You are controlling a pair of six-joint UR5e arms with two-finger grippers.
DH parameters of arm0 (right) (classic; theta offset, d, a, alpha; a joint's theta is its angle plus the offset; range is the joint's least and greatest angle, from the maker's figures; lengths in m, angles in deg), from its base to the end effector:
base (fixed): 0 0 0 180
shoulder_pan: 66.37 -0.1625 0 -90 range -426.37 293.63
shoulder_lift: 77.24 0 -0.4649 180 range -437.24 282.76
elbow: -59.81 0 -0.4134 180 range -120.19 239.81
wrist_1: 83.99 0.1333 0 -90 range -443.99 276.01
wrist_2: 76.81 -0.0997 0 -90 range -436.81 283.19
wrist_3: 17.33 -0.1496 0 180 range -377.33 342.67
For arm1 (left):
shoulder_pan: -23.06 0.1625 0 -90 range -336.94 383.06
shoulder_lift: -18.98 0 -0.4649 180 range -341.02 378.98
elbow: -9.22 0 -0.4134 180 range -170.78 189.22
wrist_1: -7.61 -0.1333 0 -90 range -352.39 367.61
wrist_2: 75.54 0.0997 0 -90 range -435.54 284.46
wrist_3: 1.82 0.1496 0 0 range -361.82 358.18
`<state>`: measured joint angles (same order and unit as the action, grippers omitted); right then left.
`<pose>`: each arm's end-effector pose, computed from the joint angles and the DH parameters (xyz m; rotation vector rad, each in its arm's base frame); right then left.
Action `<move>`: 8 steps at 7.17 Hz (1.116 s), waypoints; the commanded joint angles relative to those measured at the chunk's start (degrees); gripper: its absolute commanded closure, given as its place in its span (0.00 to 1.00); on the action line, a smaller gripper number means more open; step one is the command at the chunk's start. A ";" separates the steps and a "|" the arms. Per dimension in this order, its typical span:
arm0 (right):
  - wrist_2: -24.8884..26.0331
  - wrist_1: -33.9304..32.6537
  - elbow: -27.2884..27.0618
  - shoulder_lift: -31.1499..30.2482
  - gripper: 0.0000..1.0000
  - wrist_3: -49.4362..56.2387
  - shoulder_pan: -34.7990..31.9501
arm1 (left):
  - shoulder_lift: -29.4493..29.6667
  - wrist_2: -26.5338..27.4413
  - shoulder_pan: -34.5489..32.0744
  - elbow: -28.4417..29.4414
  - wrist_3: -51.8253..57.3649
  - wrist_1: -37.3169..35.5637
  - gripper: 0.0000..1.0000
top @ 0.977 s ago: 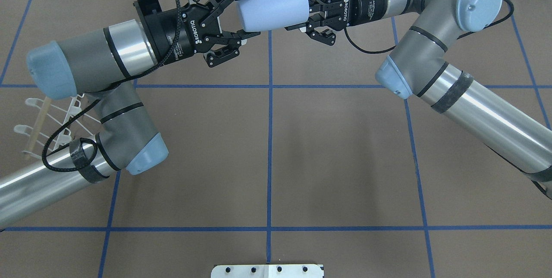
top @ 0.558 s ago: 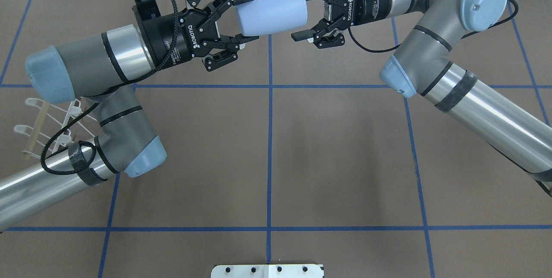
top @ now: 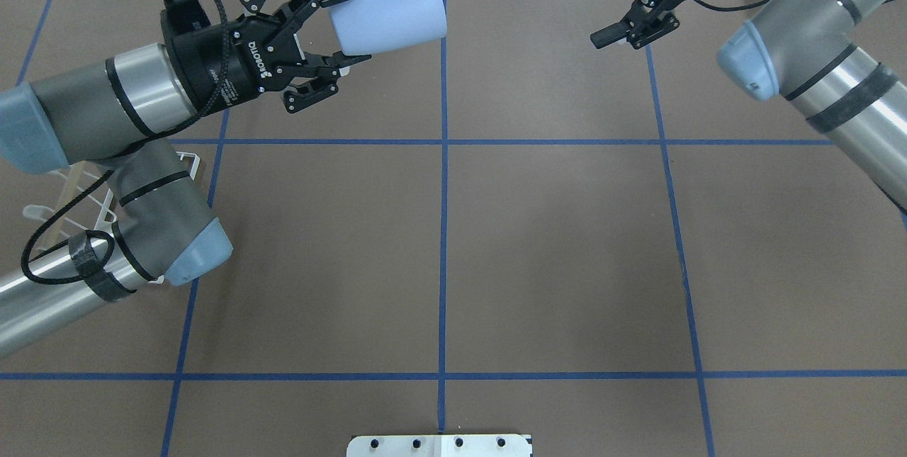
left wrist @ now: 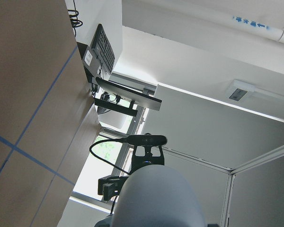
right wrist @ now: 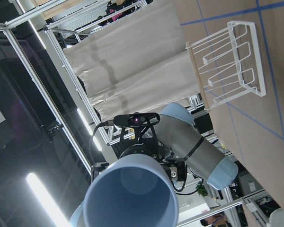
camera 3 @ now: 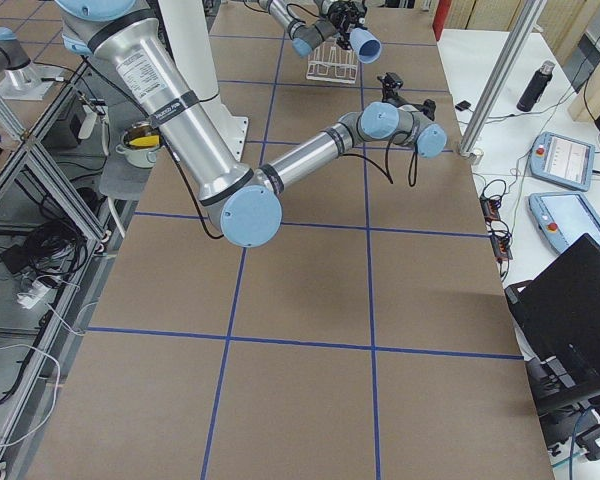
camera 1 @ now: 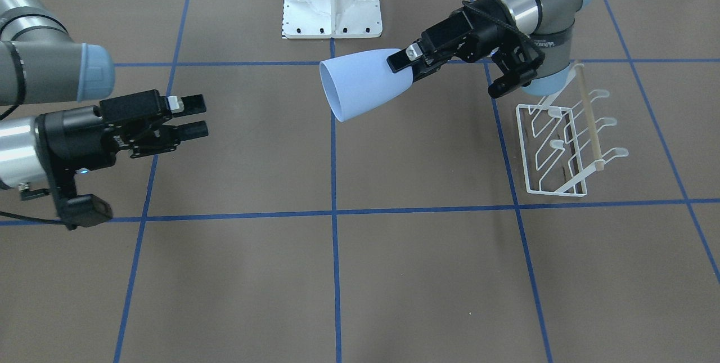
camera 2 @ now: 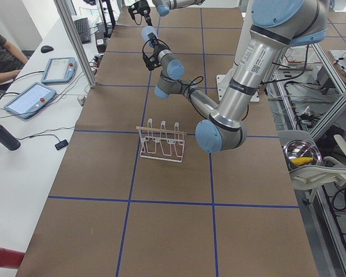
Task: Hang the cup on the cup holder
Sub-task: 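Carry the cup with the left gripper toward the rack while the right gripper withdraws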
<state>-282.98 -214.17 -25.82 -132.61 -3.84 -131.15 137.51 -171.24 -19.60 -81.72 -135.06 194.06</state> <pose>-0.3123 -0.6608 0.2889 -0.3160 -2.0046 -0.2523 0.3933 -0.5235 0.1995 -0.0698 2.2902 -0.7131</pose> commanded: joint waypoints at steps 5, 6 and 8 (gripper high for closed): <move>18.98 -0.33 3.18 -4.13 0.15 -0.57 -6.67 | -5.77 -4.58 -6.56 0.24 6.33 -0.13 1.00; 22.00 -0.16 3.10 -4.12 0.13 -0.66 -7.11 | -5.86 -5.11 -7.26 0.41 7.55 -0.21 1.00; 33.84 0.89 2.05 -3.95 0.07 -7.38 -8.60 | -6.21 -11.23 -10.84 0.59 9.58 -3.71 1.00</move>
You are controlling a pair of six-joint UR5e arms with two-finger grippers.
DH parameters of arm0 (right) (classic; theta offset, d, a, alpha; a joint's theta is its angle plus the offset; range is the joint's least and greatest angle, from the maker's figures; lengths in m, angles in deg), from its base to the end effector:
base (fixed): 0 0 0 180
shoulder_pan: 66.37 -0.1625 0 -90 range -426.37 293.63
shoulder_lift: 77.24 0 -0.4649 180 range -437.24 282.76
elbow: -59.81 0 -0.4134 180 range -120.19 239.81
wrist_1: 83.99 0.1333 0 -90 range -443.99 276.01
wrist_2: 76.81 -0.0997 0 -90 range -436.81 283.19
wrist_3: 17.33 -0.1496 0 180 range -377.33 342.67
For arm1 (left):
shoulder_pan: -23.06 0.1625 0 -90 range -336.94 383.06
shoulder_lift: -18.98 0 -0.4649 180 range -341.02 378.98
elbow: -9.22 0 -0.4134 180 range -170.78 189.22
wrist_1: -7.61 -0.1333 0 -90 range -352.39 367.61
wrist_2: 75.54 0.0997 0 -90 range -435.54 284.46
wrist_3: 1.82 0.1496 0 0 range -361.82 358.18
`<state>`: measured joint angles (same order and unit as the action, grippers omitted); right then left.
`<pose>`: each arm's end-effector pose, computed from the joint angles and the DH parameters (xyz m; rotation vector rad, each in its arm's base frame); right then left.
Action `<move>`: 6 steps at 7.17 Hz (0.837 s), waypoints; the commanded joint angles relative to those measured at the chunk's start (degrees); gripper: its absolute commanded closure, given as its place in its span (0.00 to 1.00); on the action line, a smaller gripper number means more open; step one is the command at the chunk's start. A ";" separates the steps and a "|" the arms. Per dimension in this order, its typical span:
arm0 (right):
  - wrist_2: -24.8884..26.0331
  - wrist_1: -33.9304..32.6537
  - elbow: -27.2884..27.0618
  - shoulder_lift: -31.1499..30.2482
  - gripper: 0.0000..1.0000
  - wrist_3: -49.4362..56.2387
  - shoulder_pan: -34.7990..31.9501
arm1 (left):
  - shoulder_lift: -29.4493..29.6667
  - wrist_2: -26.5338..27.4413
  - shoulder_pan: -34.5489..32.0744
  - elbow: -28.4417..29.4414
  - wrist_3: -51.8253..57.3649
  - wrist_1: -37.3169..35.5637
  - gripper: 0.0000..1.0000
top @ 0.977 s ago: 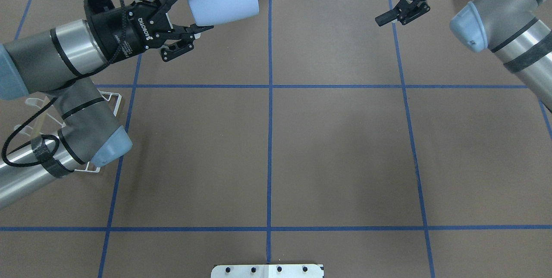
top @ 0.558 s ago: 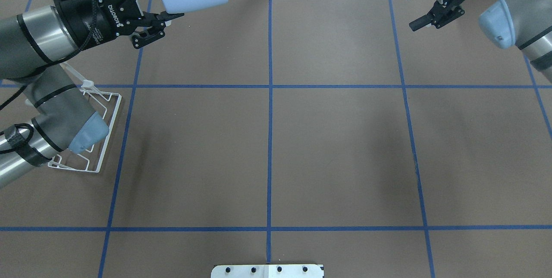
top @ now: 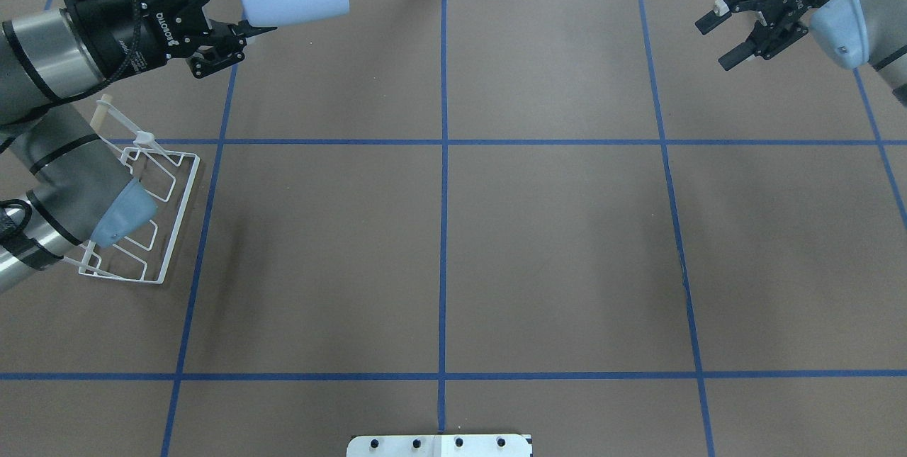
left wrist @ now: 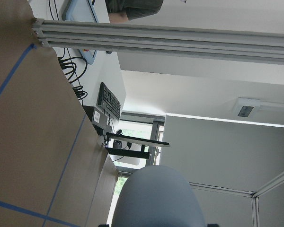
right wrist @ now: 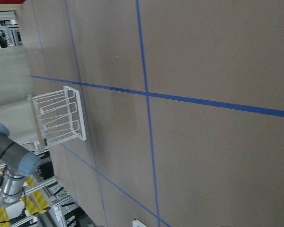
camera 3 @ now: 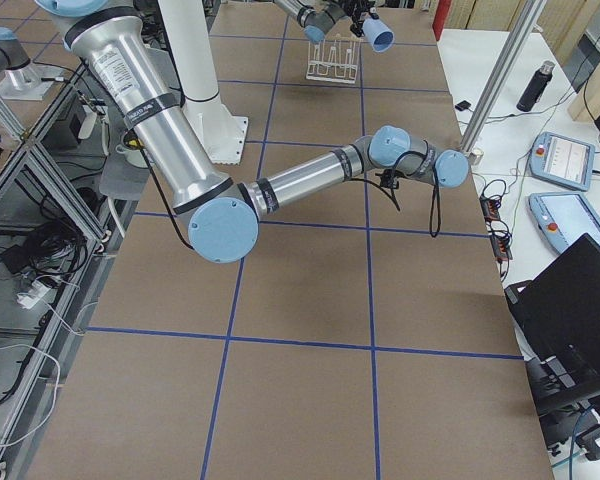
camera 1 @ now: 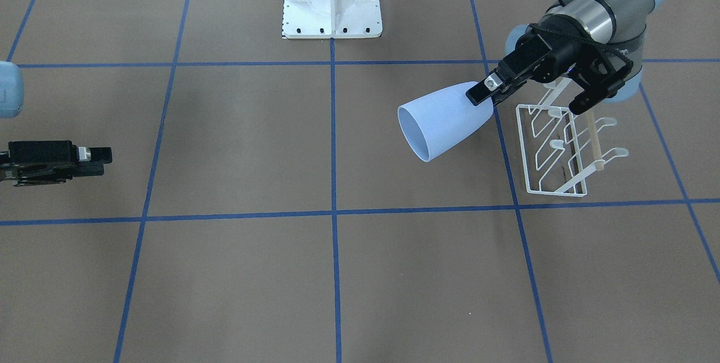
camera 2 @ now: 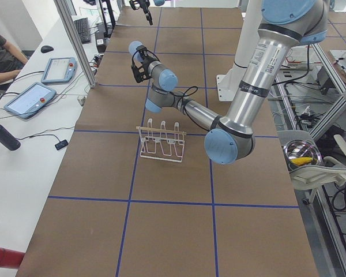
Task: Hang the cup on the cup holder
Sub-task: 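Carry the cup with the left gripper toward the rack while the right gripper withdraws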
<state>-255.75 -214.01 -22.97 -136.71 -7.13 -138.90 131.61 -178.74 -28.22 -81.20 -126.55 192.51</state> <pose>-0.2288 -0.6729 0.4307 -0.3271 -1.5203 -0.1553 0.3237 -0.5623 0.2734 0.1586 2.1120 -0.6880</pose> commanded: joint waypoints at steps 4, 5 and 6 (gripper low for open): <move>31.40 12.21 -0.80 -0.64 0.02 -10.71 -3.22 | -4.17 -29.53 -16.17 -0.28 12.46 -16.00 1.00; 34.51 15.56 -0.80 -1.51 0.01 -12.73 -3.67 | -4.17 -38.31 -21.61 -0.37 20.50 -23.28 1.00; 37.76 19.07 -0.89 -2.21 0.01 -14.66 -3.67 | -4.52 -41.62 -24.63 -1.06 24.23 -27.27 1.00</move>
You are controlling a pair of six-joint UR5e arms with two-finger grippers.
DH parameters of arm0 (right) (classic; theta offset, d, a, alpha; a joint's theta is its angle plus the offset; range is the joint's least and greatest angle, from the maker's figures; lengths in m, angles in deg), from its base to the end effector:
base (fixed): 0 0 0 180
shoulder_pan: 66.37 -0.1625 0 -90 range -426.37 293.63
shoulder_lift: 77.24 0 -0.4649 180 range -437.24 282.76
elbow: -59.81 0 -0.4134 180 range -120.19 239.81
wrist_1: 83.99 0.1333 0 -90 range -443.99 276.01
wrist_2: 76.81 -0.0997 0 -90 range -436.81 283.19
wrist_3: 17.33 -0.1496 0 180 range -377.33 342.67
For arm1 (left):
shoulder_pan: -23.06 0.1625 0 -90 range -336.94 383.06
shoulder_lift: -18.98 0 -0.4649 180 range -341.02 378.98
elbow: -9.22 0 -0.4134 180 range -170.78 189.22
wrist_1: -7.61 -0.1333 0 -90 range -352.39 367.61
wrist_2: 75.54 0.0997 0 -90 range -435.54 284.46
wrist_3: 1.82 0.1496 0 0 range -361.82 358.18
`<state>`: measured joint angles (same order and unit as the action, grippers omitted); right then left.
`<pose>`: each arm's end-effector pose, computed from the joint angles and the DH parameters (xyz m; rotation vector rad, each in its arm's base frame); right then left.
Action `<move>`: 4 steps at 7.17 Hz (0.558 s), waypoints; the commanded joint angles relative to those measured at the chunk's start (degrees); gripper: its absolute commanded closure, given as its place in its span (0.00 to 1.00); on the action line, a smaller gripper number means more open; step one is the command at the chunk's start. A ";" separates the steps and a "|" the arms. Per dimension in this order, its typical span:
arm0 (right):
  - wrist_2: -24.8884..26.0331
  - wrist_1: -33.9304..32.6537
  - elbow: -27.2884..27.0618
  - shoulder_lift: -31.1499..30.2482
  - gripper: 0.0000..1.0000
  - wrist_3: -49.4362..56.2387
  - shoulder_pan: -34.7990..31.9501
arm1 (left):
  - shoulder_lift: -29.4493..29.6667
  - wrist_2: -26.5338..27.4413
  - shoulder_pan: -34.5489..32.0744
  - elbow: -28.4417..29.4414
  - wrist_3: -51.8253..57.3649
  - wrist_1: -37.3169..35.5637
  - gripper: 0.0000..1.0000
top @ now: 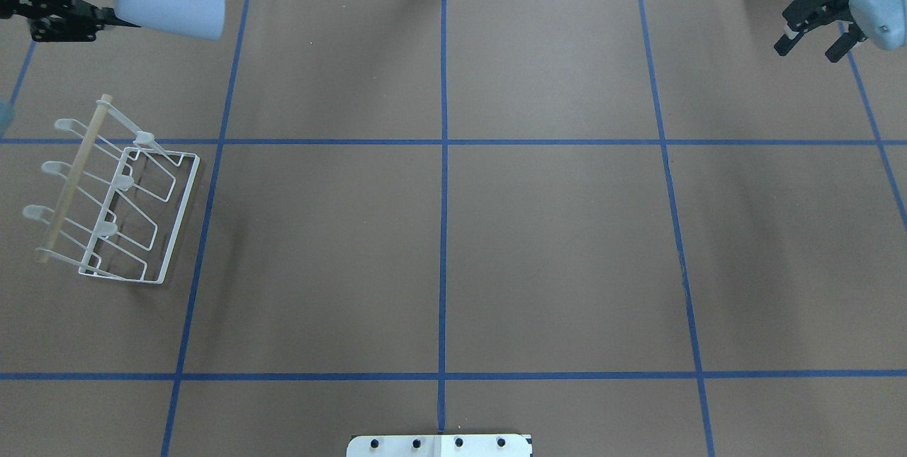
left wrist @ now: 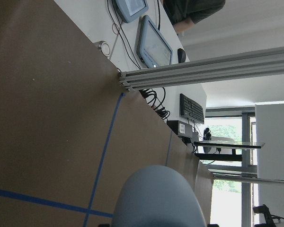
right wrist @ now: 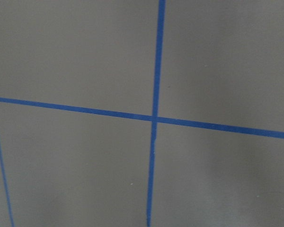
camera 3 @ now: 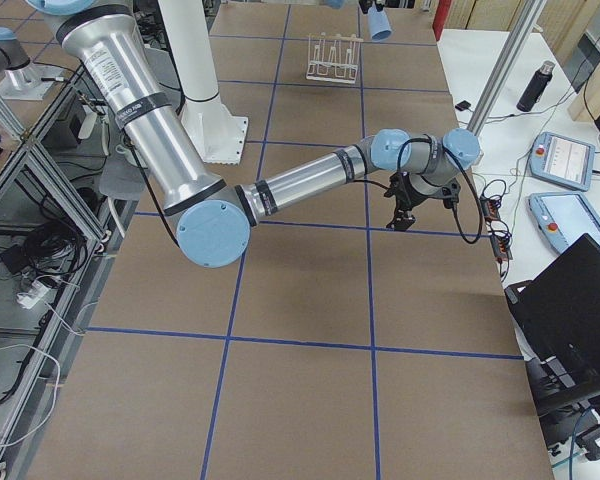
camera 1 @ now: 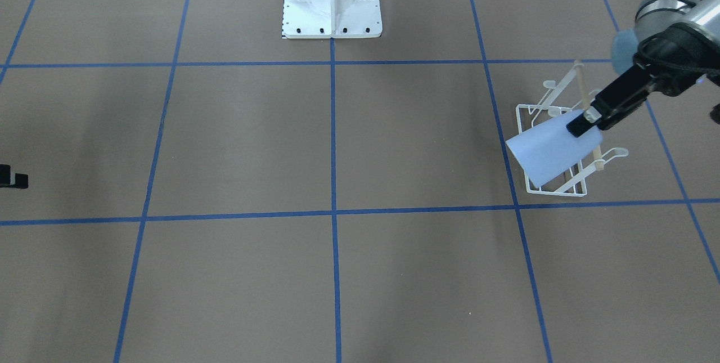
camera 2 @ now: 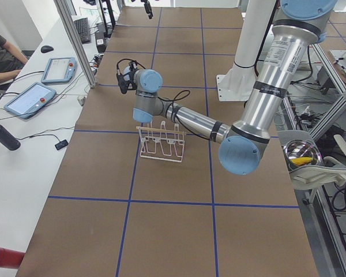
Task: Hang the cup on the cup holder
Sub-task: 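Carry the cup with the left gripper toward the rack while the right gripper withdraws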
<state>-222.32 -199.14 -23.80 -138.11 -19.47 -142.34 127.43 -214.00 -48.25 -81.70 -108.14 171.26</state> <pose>-0.1609 -0.6851 0.4976 -0.1748 -0.9549 -0.1706 0.1820 -0.6045 0.3616 0.1242 1.6236 -0.4972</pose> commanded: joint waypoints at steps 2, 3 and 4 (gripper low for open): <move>6.29 9.91 0.11 -2.23 0.01 -7.15 -0.23 | -1.21 -9.89 -4.72 -0.92 6.04 -11.13 1.00; 6.20 10.99 -0.06 -2.58 0.01 -8.48 -0.32 | -1.92 -9.73 -5.33 -0.83 11.35 -11.33 1.00; 6.29 12.05 0.02 -2.76 0.01 -9.10 -0.32 | -1.84 -9.30 -7.77 -0.40 17.14 -11.60 1.00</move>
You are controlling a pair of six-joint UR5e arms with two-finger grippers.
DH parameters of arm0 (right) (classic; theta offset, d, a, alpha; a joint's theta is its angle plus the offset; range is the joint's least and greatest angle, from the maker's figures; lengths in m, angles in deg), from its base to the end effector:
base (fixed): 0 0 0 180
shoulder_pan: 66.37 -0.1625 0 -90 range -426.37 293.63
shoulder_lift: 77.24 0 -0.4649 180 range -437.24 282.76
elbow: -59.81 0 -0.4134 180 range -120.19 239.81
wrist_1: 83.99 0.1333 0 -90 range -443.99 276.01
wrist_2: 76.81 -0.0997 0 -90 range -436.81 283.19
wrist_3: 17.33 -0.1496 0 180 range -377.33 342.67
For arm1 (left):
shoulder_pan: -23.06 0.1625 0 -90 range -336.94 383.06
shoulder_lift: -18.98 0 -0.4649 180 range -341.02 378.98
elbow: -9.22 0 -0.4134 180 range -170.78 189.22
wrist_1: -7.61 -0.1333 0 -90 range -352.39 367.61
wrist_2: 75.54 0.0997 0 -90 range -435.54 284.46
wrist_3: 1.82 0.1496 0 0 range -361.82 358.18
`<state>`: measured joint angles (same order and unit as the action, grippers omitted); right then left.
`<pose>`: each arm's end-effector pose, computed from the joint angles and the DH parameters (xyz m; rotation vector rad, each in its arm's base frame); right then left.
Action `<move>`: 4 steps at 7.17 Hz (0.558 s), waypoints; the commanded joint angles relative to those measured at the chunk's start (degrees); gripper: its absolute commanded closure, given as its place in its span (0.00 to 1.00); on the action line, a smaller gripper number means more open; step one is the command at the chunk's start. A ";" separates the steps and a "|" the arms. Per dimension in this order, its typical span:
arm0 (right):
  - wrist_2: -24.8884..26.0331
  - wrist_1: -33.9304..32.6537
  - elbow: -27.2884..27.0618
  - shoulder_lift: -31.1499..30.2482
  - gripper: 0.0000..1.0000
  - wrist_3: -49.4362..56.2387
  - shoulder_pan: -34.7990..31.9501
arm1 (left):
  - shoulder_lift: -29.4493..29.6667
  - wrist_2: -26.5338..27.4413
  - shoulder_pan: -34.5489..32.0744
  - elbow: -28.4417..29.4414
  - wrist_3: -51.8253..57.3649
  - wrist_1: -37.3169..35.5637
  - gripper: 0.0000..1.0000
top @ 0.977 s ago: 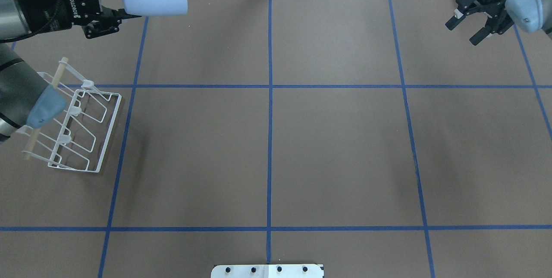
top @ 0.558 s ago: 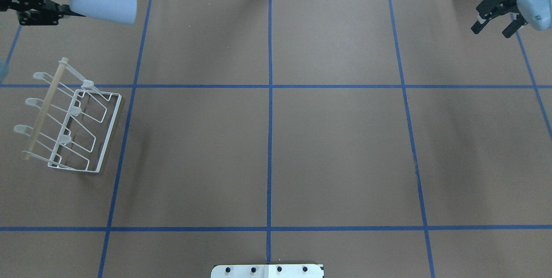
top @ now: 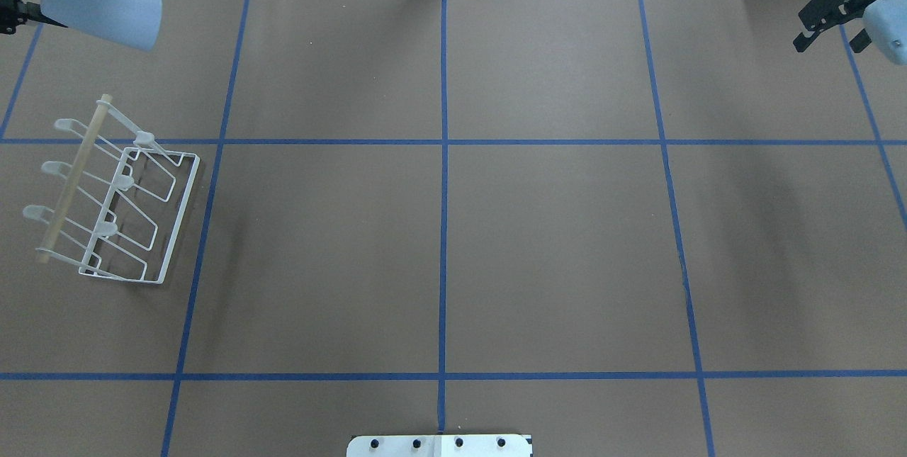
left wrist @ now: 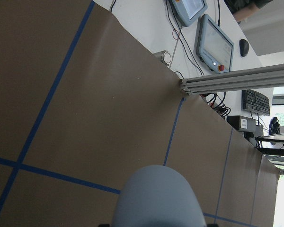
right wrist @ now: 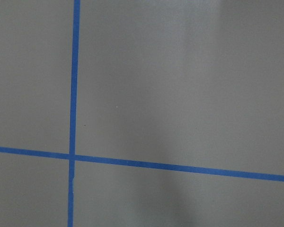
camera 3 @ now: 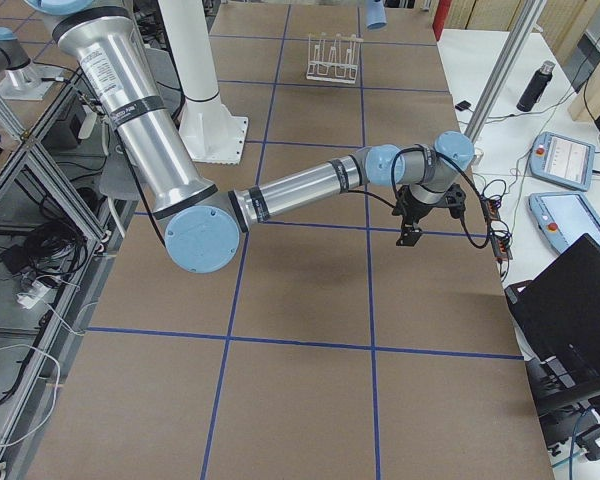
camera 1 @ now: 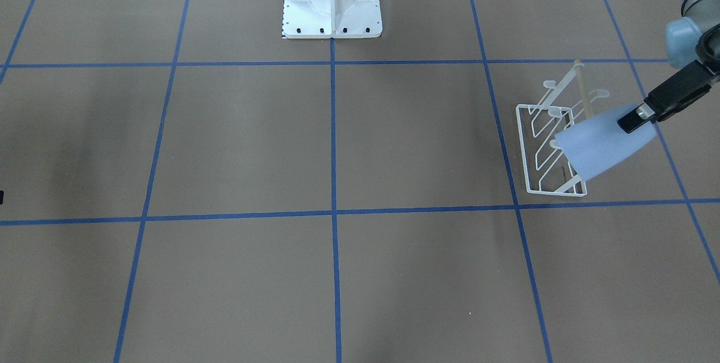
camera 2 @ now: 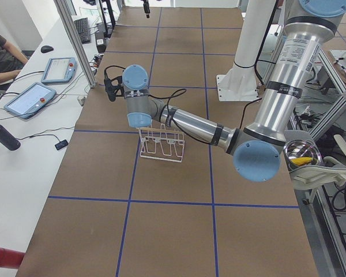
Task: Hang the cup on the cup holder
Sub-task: 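Carry the cup with the left gripper toward the rack while the right gripper withdraws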
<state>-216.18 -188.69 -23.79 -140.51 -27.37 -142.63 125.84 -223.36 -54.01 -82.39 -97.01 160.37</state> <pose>-0.1484 -0.6900 0.5213 -0.0873 -0.8618 -0.1028 0.1324 -0.6066 0.3901 0.0830 1.5031 -0.4443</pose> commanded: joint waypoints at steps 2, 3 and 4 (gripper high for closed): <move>0.15 2.21 -0.08 -0.62 0.01 -1.30 -0.21 | -0.33 8.47 -1.95 -0.06 16.66 -1.50 1.00; 0.15 3.52 -0.25 -1.06 0.01 -1.56 -0.21 | -0.42 13.47 -2.20 -0.23 22.45 -4.73 1.00; -0.02 3.80 -0.43 -1.50 0.01 -1.65 -0.21 | -0.68 20.22 -1.25 -0.41 27.21 -7.63 1.00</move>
<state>-216.07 -185.60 -24.02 -141.50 -28.84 -142.81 125.39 -210.54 -55.92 -82.60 -76.10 156.09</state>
